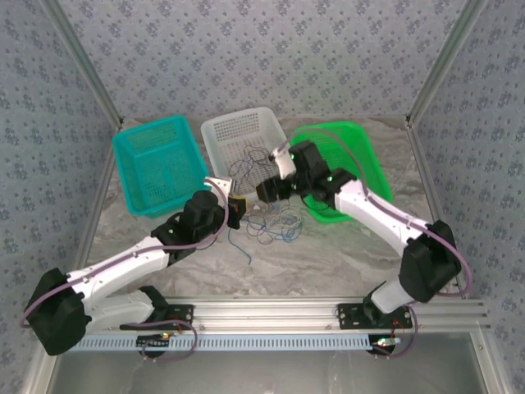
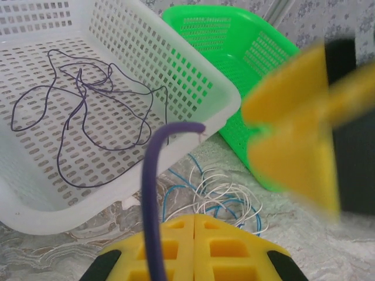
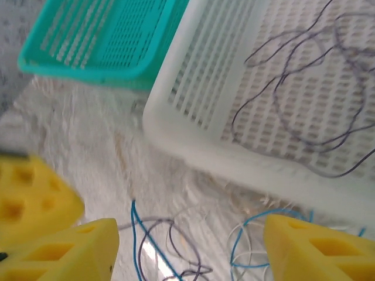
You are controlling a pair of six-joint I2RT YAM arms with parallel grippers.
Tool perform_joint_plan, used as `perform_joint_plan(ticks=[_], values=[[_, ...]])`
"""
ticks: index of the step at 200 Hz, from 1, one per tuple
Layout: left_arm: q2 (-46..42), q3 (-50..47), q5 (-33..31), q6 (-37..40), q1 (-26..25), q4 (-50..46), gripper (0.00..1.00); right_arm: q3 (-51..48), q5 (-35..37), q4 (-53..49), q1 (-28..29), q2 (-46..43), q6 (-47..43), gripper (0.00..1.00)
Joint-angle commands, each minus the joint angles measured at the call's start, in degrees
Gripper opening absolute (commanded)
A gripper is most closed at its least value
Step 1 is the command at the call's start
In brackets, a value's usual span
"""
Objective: Untangle the cables
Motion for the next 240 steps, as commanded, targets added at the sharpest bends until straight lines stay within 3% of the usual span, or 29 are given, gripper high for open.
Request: perform_joint_plan(ticks=[1, 44, 92, 130, 165, 185, 214, 240], values=[[-0.67, 3.72, 0.24, -2.84, 0.66, -2.67, 0.05, -6.73, 4.61, 6.70, 2.58, -3.86, -2.26, 0.70], [-0.74, 4.69, 0.62, -7.52, 1.08, -4.22, 0.05, -17.72, 14.22, 19.89, 11.60, -8.27, -3.22, 0.84], [-0.78, 6.35, 3.16, -11.44, 1.01, -6.39, 0.02, -18.81, 25.60, 33.79, 19.35, -3.54, -5.42, 0.86], [-1.96, 7.27, 4.11, -14.94, 1.03, -6.52, 0.00, -17.63, 30.85, 41.67, 20.67, 2.50, -4.91, 0.85], [-2.56, 7.71, 5.49, -19.54, 1.01, -5.38, 0.00, -16.02, 39.57, 48.14, 21.39, 7.73, -3.26, 0.79], [-3.42, 7.51, 6.00, -21.83, 1.00, -4.10, 0.00, -13.73, 44.10, 45.63, 21.35, 10.68, 0.19, 0.67], [-6.43, 8.41, 4.88, -22.06, 1.06, -4.62, 0.00, -12.32, 44.43, 37.92, 21.24, 13.16, 4.42, 0.54], [-9.62, 10.33, 2.25, -19.74, 1.41, -7.17, 0.00, -16.56, 42.59, 35.77, 21.24, 11.92, 7.89, 0.49]])
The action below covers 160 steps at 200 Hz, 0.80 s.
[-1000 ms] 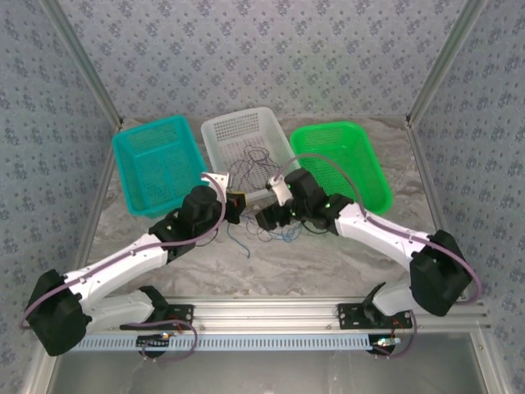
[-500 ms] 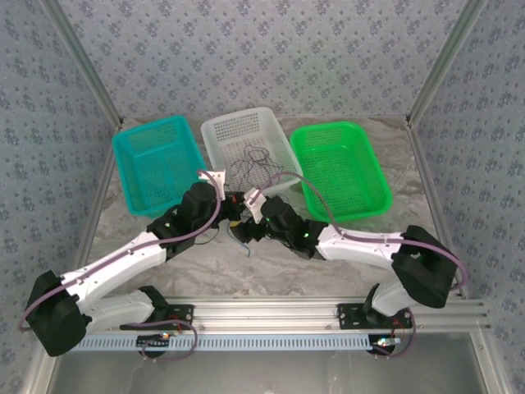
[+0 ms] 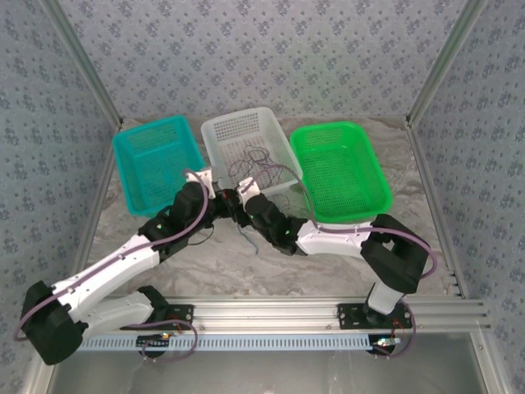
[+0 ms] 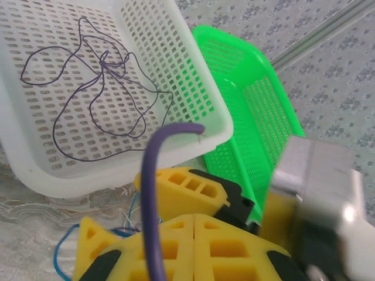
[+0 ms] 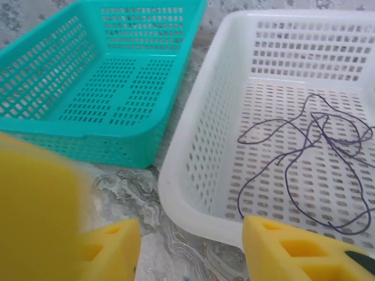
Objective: Untangle the cables
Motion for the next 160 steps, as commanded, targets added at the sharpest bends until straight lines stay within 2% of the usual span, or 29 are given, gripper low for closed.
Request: perform_joint_plan(ticks=[1, 50, 99, 146, 160], values=[[-5.01, 5.18, 1.60, 1.26, -0.89, 2.86, 0.00, -3.58, 1.17, -7.85, -0.50, 1.02, 5.09, 0.49], [-6.63, 9.80, 3.26, 3.38, 2.75, 1.54, 0.00, -8.54, -1.62, -15.12, -1.06, 0.18, 10.70, 0.42], [-6.70, 14.87, 4.03, 6.77, 4.71, -0.71, 0.00, -11.64, -1.49, -16.62, -0.80, 0.03, 14.74, 0.43], [-6.47, 23.92, 4.96, 12.81, 9.95, -4.58, 0.00, -15.02, -1.43, -13.73, -1.64, -0.75, 17.73, 0.52], [-5.74, 27.32, 5.76, 14.53, 10.92, -5.64, 0.00, -15.23, -1.23, -13.55, -1.98, -0.48, 18.15, 0.64]])
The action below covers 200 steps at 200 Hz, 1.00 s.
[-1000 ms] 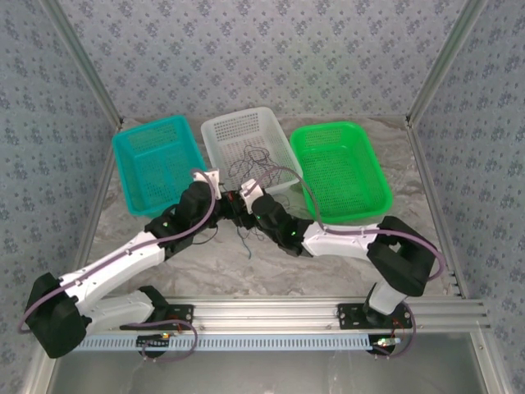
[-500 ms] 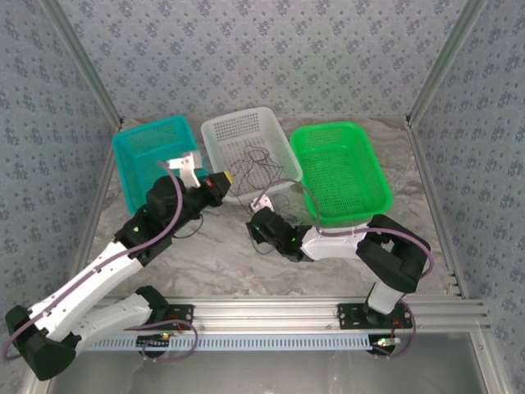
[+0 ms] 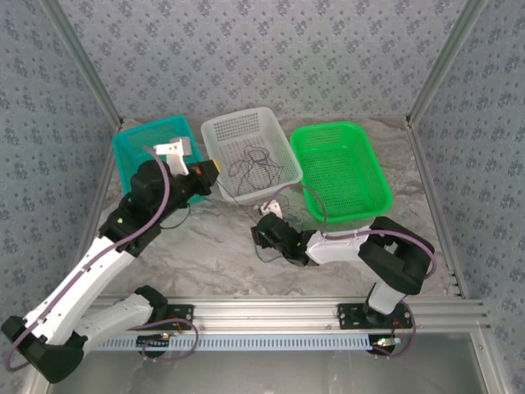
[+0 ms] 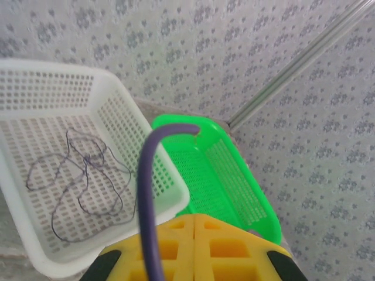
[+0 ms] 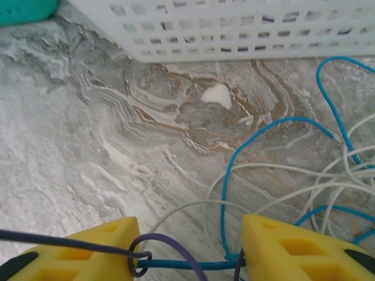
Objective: Untangle the cables
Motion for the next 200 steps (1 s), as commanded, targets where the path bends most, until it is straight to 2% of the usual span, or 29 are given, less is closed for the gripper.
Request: perform_joint_plan(ticks=[1, 35, 108, 124, 144, 169, 200], values=[[-0.80, 9.53, 0.77, 4.90, 2.08, 5.17, 0.00, -2.75, 0.52, -5.03, -1.03, 1.10, 2.47, 0.65], [1.98, 14.18, 2.41, 6.38, 2.35, 2.75, 0.00, -3.02, -0.09, -3.77, -2.28, 1.22, 2.67, 0.67], [2.31, 17.62, 0.70, 8.81, 2.80, 1.46, 0.00, -5.36, -3.73, -3.75, -5.61, 3.11, 5.32, 0.66], [2.27, 17.73, 0.36, 9.67, 3.03, 1.12, 0.00, -5.93, -4.91, -2.60, -5.83, 2.55, 5.31, 0.68], [2.72, 15.67, 1.35, 8.03, 3.04, 1.97, 0.00, -6.32, -7.22, -0.18, -5.83, 1.00, 4.43, 0.77], [3.55, 9.75, 4.62, 3.17, 3.00, 6.26, 0.00, -5.11, -9.31, -0.17, -5.83, -1.26, 2.99, 0.81], [3.89, 2.75, 4.56, 0.10, 3.01, 10.68, 0.00, -3.09, -10.00, -3.58, -5.88, -3.40, 2.24, 0.86]])
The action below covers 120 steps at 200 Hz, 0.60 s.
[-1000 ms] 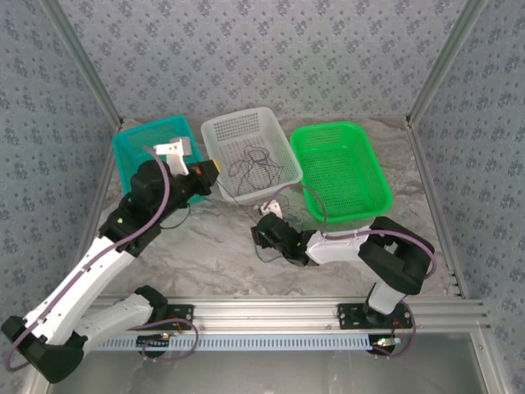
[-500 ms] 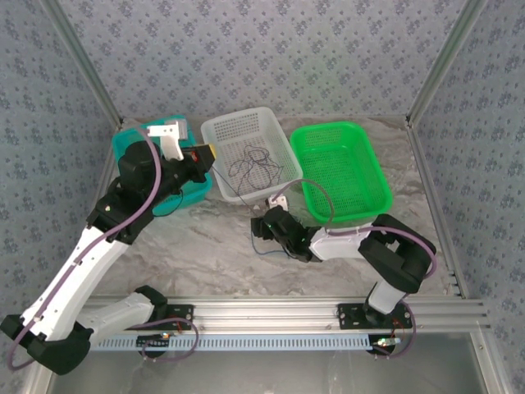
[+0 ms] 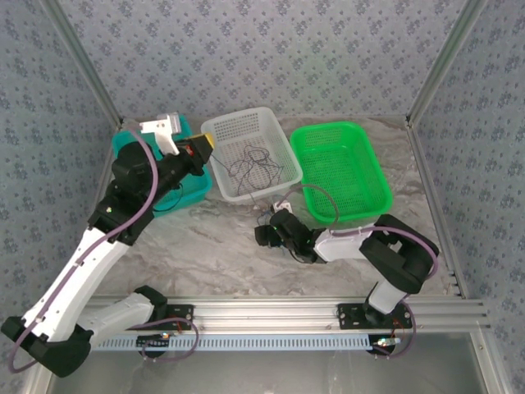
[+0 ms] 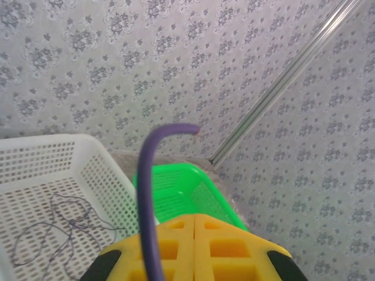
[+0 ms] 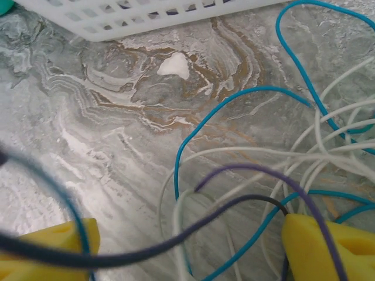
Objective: Untangle the cables
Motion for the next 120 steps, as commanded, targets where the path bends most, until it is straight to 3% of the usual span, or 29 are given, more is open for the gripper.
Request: perform_joint_plan(ticks=[1, 27, 59, 104, 120], values=[[0.31, -4.39, 1.11, -3.49, 0.20, 6.41, 0.00, 1.47, -1.24, -5.83, -0.20, -2.30, -1.11, 0.86], [0.06, -5.68, 0.74, -3.12, 0.18, 6.43, 0.00, 1.75, -0.49, -8.33, -0.37, -3.35, -1.45, 0.84], [-0.71, -4.30, -0.76, -0.45, 0.62, 4.32, 0.00, 0.70, -1.94, -8.45, -0.86, -1.78, -2.52, 0.63], [-0.36, -2.40, 0.43, 0.76, 1.25, 3.24, 0.00, -3.04, -3.02, -6.99, -2.79, -4.55, -2.58, 0.67], [-0.22, -2.73, 0.29, 0.85, 1.32, 3.43, 0.00, -3.36, -4.26, -7.78, -3.84, -5.76, -4.22, 0.60]])
